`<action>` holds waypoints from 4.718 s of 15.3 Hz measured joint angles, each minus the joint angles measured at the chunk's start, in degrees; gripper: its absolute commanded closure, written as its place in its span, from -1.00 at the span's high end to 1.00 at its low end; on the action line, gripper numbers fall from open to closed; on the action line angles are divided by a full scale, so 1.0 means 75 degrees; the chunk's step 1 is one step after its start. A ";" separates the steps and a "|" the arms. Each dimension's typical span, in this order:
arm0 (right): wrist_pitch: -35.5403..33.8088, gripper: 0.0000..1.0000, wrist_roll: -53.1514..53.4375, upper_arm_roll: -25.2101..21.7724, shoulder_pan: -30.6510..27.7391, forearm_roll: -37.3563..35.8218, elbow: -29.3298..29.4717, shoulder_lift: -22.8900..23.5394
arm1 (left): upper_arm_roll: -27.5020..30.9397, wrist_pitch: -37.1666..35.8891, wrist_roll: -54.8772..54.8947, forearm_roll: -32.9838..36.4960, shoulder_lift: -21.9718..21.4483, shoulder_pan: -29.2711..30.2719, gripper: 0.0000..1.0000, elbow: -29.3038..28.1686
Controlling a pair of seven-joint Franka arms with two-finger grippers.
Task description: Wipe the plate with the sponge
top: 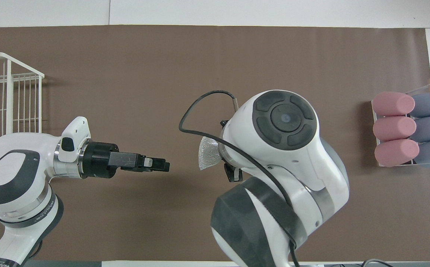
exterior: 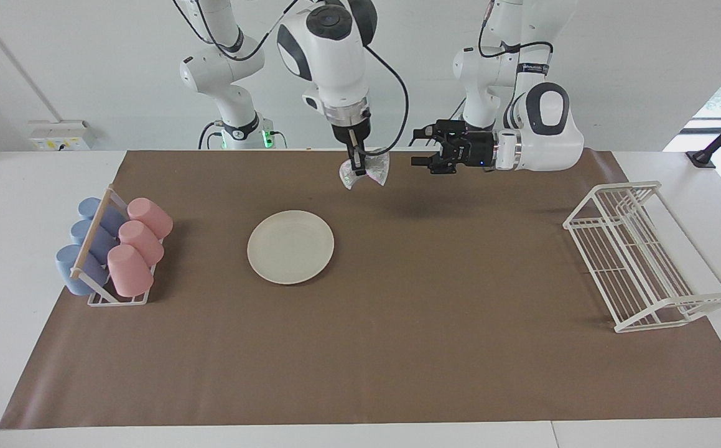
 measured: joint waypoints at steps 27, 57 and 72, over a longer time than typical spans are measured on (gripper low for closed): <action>0.5390 -1.00 -0.2180 0.0074 -0.1465 -0.0070 -0.4511 -0.0323 | -0.0253 -0.1013 -0.4615 1.1186 -0.0285 0.1137 1.00 0.4266; 0.5847 -1.00 -0.2373 0.0040 -0.1406 -0.0061 -0.4522 0.0361 | -0.0258 -0.1126 -0.4697 1.1493 -0.0287 0.1209 1.00 0.4364; 0.5838 -1.00 -0.2955 0.0020 -0.2102 -0.0061 -0.4566 0.0351 | -0.0268 -0.1120 -0.4697 1.1493 -0.0287 0.1209 1.00 0.4364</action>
